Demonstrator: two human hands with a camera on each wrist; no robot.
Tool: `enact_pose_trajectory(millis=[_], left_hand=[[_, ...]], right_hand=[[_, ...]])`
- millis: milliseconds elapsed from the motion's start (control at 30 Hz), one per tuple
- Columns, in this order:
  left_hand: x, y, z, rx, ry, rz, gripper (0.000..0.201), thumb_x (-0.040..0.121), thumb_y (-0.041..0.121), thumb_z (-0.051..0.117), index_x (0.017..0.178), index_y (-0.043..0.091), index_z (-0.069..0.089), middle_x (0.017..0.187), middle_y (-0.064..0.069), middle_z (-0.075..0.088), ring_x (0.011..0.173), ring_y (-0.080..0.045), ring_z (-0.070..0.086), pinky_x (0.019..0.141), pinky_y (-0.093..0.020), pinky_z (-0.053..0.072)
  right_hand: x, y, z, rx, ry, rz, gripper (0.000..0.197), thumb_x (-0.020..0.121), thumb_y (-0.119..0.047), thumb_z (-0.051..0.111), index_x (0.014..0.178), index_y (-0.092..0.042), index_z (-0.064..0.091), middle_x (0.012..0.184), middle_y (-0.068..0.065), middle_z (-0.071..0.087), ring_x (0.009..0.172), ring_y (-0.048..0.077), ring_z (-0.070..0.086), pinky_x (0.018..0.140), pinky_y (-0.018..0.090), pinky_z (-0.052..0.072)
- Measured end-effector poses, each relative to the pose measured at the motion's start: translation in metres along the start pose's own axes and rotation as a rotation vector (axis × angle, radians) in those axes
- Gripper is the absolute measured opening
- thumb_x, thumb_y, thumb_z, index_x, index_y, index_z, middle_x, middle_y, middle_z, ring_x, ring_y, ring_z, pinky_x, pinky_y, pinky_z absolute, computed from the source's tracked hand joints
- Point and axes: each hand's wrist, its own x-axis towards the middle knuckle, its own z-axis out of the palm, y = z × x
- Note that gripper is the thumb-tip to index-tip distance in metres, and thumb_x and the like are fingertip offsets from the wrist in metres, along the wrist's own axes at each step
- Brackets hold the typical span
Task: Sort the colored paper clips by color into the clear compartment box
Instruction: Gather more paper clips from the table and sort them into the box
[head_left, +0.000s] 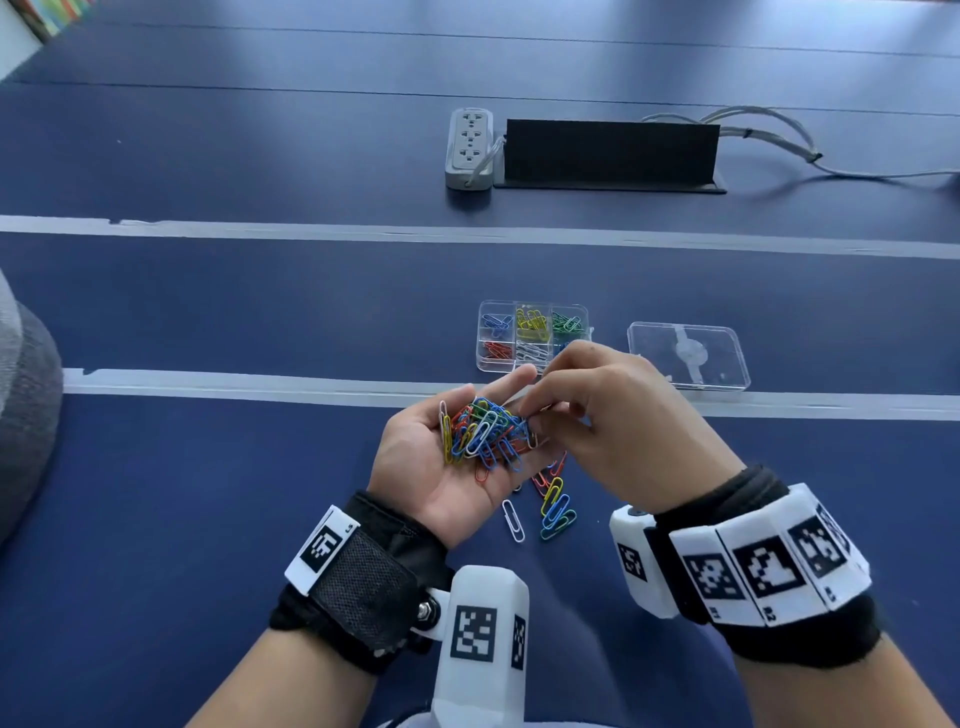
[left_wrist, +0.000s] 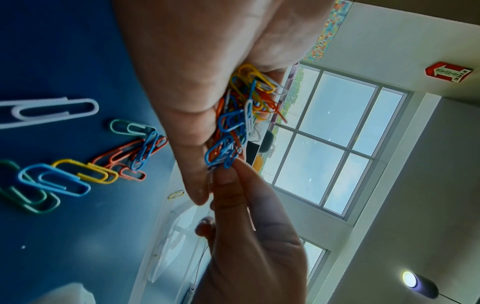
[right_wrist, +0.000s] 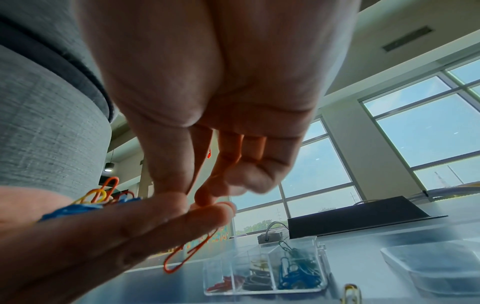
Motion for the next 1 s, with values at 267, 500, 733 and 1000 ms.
enact_pose_trajectory(millis=[267, 500, 733, 1000], left_hand=[[-0.001, 0.000, 0.001, -0.025, -0.039, -0.003, 0.046, 0.087, 0.021, 0.037, 0.113, -0.007, 0.063, 0.106, -0.023, 0.064, 0.095, -0.035, 0.061, 0.087, -0.056, 0.050], [-0.002, -0.005, -0.001, -0.027, -0.052, -0.003, 0.042, 0.092, 0.020, 0.034, 0.092, -0.007, 0.066, 0.099, -0.025, 0.065, 0.091, -0.038, 0.067, 0.094, -0.055, 0.046], [-0.001, -0.005, 0.001, 0.011, -0.003, 0.033, 0.045, 0.093, 0.019, 0.034, 0.102, -0.007, 0.069, 0.104, -0.022, 0.065, 0.089, -0.034, 0.065, 0.084, -0.049, 0.053], [-0.002, -0.008, 0.004, 0.013, -0.013, 0.040, 0.038, 0.086, 0.017, 0.040, 0.079, -0.006, 0.070, 0.083, -0.021, 0.067, 0.073, -0.033, 0.069, 0.079, -0.050, 0.054]], right_hand=[[-0.002, -0.004, -0.001, 0.092, 0.073, -0.094, 0.026, 0.077, 0.000, 0.058, 0.085, -0.023, 0.069, 0.079, -0.016, 0.063, 0.064, -0.004, 0.060, 0.062, 0.013, 0.049], [-0.002, -0.004, 0.000, 0.150, 0.099, -0.127, 0.032, 0.080, -0.002, 0.047, 0.095, -0.015, 0.072, 0.082, 0.003, 0.064, 0.062, 0.016, 0.069, 0.057, 0.034, 0.058], [-0.005, -0.007, 0.001, 0.114, 0.145, -0.125, 0.025, 0.078, -0.008, 0.053, 0.087, -0.020, 0.074, 0.090, 0.000, 0.069, 0.076, 0.020, 0.068, 0.066, 0.037, 0.056], [-0.007, -0.010, 0.000, 0.066, 0.128, -0.099, 0.022, 0.084, -0.025, 0.051, 0.094, -0.027, 0.070, 0.081, -0.005, 0.069, 0.067, 0.020, 0.068, 0.060, 0.038, 0.055]])
